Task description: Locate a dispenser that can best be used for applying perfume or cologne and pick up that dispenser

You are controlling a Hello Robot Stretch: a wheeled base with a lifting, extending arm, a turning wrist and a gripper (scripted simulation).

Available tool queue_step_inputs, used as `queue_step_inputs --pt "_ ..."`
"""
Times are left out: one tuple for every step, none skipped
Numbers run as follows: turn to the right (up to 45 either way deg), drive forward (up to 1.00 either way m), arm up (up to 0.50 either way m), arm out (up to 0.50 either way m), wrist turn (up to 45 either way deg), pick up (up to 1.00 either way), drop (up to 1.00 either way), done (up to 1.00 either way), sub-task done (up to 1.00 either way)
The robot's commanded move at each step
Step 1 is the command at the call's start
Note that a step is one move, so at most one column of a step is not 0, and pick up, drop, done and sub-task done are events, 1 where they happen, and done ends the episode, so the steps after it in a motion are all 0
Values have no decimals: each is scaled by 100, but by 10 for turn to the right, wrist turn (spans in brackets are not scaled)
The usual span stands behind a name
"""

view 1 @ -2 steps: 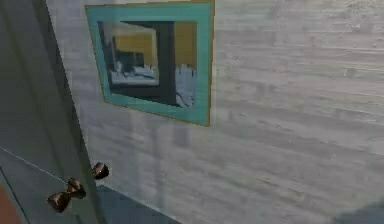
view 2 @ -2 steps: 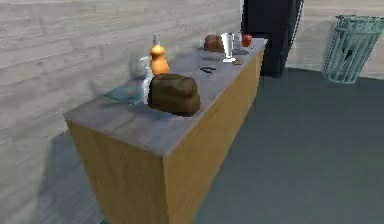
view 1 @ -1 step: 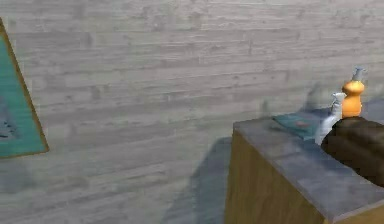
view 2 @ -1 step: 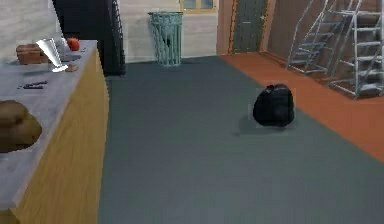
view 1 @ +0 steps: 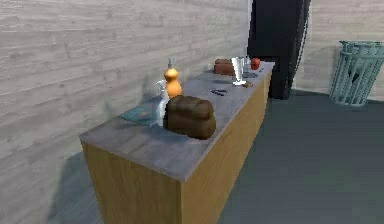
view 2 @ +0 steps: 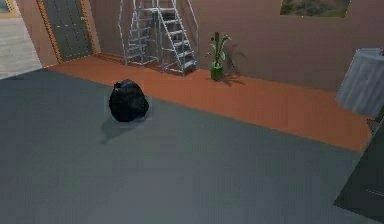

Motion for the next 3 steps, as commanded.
queue_step_inputs --pt "210 0 0 0 0 0 0 0 0" --pt "30 0 0 0 0 0 0 0 0" --pt "0 100 0 0 0 0 0 0 0"
